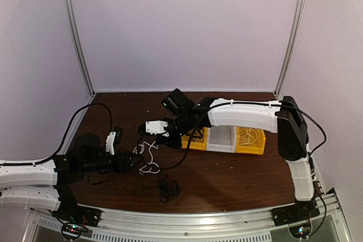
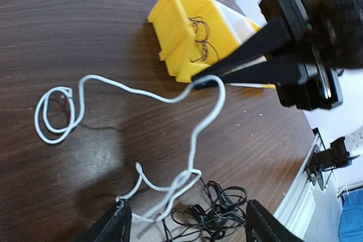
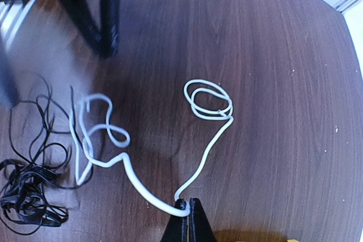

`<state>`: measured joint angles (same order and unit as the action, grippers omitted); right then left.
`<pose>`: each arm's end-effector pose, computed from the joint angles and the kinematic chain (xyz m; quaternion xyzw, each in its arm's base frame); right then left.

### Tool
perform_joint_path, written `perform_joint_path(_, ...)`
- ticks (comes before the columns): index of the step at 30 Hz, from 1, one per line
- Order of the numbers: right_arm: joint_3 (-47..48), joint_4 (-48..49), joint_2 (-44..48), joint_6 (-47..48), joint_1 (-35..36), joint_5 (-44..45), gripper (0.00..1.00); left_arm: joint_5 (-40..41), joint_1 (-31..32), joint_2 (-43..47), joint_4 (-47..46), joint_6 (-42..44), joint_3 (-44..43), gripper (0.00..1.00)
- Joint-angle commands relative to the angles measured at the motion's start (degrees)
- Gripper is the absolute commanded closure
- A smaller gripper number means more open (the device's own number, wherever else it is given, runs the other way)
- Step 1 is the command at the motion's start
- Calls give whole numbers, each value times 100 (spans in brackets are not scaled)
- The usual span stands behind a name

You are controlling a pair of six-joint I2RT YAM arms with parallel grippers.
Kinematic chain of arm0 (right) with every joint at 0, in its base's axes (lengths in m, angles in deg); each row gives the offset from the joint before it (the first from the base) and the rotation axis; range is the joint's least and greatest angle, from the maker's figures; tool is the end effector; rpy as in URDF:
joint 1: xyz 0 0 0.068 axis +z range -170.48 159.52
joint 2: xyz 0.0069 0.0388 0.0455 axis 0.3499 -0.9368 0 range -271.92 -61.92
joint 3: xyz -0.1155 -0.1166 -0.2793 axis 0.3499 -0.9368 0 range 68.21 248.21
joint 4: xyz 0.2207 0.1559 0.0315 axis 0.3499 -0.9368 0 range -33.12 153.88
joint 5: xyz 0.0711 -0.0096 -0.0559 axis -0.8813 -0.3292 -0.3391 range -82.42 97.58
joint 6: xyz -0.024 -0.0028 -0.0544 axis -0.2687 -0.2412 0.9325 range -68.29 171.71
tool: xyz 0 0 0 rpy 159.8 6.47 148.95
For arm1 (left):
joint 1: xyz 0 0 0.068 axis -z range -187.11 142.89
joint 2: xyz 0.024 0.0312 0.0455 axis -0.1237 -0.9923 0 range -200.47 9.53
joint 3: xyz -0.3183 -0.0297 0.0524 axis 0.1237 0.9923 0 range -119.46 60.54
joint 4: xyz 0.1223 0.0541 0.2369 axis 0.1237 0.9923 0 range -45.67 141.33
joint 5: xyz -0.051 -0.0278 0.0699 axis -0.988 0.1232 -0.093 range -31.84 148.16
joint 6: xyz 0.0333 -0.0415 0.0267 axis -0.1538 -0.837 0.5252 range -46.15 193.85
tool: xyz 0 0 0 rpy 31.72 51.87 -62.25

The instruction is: Untangle the cables

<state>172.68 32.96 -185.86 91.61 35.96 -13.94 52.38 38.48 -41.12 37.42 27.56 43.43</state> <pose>0.2804 0.4517 0.2589 -0.7310 0.5693 0.2217 0.3040 0.1165 -0.1251 0.2140 0.0213 0.8500 -0.4068 0.3339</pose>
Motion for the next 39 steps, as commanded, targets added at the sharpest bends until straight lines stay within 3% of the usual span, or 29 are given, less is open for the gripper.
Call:
perform_joint_path(1,280,-368,264,-419,42,-208,100,-37,571,73,-1169,245,156,32)
perform_joint_path(4,261,-369,303,-486,41,-116,100,133,964,-20,-1469,257,255,36)
perform_joint_path(9,267,-302,369,-606,33,-73,100,188,1385,-234,-2804,105,827,46)
perform_joint_path(16,308,-239,406,-726,33,-125,100,696,1510,-975,-3661,-159,1008,45)
perform_joint_path(21,320,-257,421,-747,33,-151,100,1609,1629,-1292,-3095,-321,727,38)
perform_joint_path(26,311,-257,455,-764,33,-136,100,2016,1757,-1225,-2507,-262,486,36)
perform_joint_path(33,320,-236,454,-765,19,-85,100,2240,1787,-735,-704,-791,215,40)
perform_joint_path(39,367,-223,420,-773,8,-44,100,1739,1792,-185,-757,-1092,818,44)
